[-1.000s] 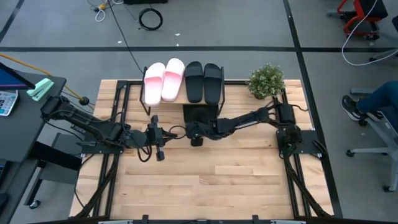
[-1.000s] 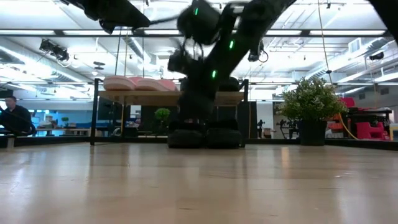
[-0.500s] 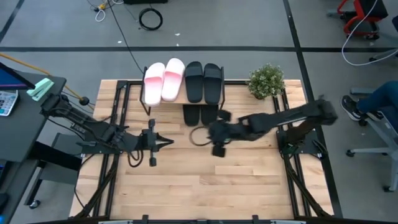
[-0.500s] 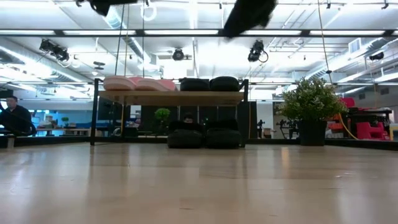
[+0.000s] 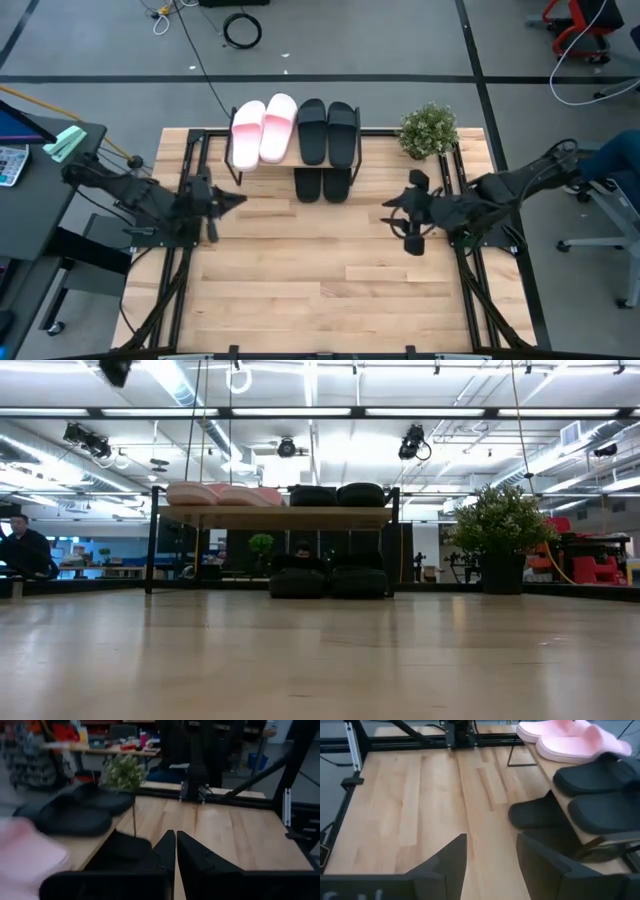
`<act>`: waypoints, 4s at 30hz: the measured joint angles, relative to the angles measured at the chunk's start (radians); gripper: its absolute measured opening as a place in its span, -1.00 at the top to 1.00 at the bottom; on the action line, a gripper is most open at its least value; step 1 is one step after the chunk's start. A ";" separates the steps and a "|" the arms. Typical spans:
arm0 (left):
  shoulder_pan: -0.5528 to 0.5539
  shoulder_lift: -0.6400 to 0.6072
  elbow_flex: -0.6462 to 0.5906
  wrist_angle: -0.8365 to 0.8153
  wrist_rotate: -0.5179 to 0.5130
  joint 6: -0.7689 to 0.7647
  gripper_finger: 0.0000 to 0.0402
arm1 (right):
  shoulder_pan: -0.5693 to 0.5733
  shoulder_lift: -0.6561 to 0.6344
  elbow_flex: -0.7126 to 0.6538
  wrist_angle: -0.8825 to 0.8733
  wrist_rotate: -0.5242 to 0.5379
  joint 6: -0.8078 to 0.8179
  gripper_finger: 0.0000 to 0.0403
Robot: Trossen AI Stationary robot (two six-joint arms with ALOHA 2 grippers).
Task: Pick and place slides into the shelf
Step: Return to Home Position
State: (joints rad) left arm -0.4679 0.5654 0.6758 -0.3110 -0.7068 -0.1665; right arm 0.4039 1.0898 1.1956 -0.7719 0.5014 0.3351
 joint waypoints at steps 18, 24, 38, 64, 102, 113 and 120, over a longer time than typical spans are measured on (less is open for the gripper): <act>0.201 -0.110 -0.534 0.836 0.292 0.120 0.96 | -0.521 -0.326 -0.741 0.901 -0.776 -0.245 0.12; 0.290 -0.131 -0.482 0.794 0.368 0.133 0.89 | -0.599 -0.395 -0.741 0.811 -0.832 -0.227 0.12; 0.394 -0.135 -0.526 0.670 0.410 0.010 0.94 | -0.598 -0.548 -0.990 0.974 -0.735 -0.145 0.12; 0.378 -0.134 -0.620 0.709 0.409 -0.089 0.92 | -0.598 -0.777 -1.185 1.030 -0.659 -0.071 0.12; 0.351 -0.290 -0.620 0.650 0.409 -0.084 0.85 | -0.598 -0.805 -1.185 0.993 -0.659 -0.024 0.12; 0.351 -0.403 -0.620 0.649 0.409 -0.084 0.86 | -0.598 -0.833 -1.185 0.933 -0.659 -0.024 0.12; 0.351 -0.476 -0.620 0.652 0.408 -0.083 0.87 | -0.598 -0.837 -1.185 0.934 -0.659 -0.024 0.12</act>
State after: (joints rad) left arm -0.1173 0.0897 0.0563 0.3412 -0.2985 -0.2497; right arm -0.1940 0.2531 0.0105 0.1623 -0.1574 0.3115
